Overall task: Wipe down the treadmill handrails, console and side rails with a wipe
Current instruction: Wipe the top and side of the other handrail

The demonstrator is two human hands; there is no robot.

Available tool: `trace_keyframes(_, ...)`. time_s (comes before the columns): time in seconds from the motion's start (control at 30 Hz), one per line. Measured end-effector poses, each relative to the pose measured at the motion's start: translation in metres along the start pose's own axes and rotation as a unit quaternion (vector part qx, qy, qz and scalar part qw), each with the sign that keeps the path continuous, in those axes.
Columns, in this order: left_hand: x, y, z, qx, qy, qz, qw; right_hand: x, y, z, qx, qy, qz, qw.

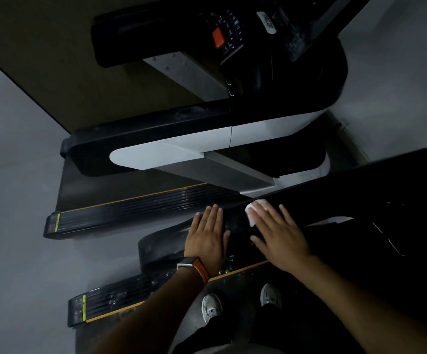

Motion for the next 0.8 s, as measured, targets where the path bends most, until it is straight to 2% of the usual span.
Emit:
trace_keyframes(0.07, -0.004, 0.001, -0.009, 0.003, 0.009, -0.005, 1.0, 0.01, 0.0, -0.001, 0.043, -0.076, -0.011, 0.996)
trace_keyframes(0.1, -0.006, 0.001, -0.014, 0.006, 0.014, -0.009, 1.0, 0.018, -0.003, -0.012, 0.056, -0.076, -0.02, 0.995)
trace_keyframes(0.2, -0.01, 0.003, -0.024, 0.008, 0.016, -0.022, 1.0, 0.035, -0.004, -0.039, 0.055, 0.0, -0.036, 0.998)
trace_keyframes(0.33, -0.011, 0.004, -0.031, 0.013, 0.009, -0.025, 1.0, 0.043, 0.003, -0.031, 0.047, -0.032, -0.028, 0.998)
trace_keyframes(0.47, -0.013, 0.004, -0.035, 0.008, 0.004, -0.018, 1.0, 0.035, -0.005, -0.06, 0.025, 0.054, -0.019, 0.998)
trace_keyframes(0.6, -0.015, 0.005, -0.037, -0.001, 0.009, -0.015, 1.0, 0.018, 0.0, -0.044, 0.024, -0.042, 0.001, 0.999)
trace_keyframes(0.63, -0.016, 0.004, -0.038, -0.005, 0.007, -0.016, 1.0, 0.016, -0.004, -0.055, 0.033, -0.044, -0.005, 0.998)
trace_keyframes(0.73, -0.016, 0.003, -0.037, -0.005, 0.006, -0.02, 1.0, 0.005, -0.015, -0.089, 0.011, 0.042, -0.003, 0.999)
trace_keyframes(0.8, -0.017, 0.007, -0.037, -0.007, 0.008, -0.016, 1.0, -0.005, -0.012, -0.072, -0.016, 0.021, 0.004, 1.0)
Point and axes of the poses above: each hand's wrist, its own x-axis towards the middle knuckle, its own y-axis out of the back of the hand, z = x × y, the point moved 8 cm from there along x, towards the middle knuckle, and after that the axes turned 3 degrees about y, right-handed, at the moved point
